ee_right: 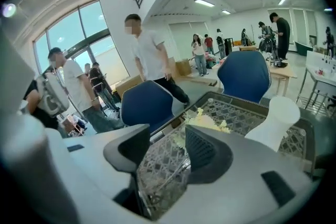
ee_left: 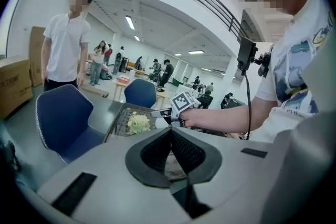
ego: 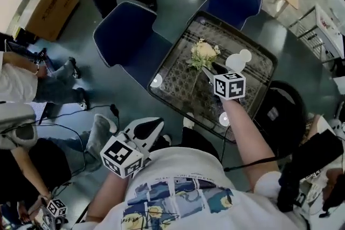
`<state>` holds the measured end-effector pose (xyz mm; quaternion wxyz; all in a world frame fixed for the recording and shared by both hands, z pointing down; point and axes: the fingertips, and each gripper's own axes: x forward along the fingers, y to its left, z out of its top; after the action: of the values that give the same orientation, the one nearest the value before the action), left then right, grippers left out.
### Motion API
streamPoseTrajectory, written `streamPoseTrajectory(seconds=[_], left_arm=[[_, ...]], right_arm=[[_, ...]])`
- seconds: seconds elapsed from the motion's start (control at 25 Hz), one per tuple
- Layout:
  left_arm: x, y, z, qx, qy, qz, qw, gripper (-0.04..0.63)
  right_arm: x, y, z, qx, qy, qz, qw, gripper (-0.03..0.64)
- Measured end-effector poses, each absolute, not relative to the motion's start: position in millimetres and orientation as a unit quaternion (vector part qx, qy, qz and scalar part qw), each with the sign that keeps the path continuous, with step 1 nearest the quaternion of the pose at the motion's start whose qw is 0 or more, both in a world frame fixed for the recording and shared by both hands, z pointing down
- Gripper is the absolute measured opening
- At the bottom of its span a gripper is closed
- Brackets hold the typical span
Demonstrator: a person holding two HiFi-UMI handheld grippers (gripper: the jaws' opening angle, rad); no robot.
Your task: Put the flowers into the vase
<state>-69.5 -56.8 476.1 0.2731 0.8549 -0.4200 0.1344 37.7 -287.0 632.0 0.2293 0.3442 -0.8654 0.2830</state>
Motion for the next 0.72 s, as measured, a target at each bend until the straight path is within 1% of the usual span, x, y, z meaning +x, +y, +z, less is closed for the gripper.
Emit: streamPoseTrajectory(seconds=[0.16, 0.32, 0.72], left_arm=[[-78.8, -70.6, 478.2, 0.84, -0.442, 0.139, 0.283, 0.009], [-102.9, -82.8, 474.8, 0.828, -0.457, 0.152, 0.287, 0.009], [-161.9, -92.2, 476.7, 0.812, -0.472, 0.169, 0.298, 0.009]], right_arm=[[36.7, -346.6, 669.8, 0.372, -0.844, 0.305, 0.239, 0.216], [37.7, -392.2, 696.0, 0.408, -0.818, 0.319, 0.249, 0.236], [38.7, -434.2, 770.0, 0.445, -0.753, 0.422, 0.24, 0.247]])
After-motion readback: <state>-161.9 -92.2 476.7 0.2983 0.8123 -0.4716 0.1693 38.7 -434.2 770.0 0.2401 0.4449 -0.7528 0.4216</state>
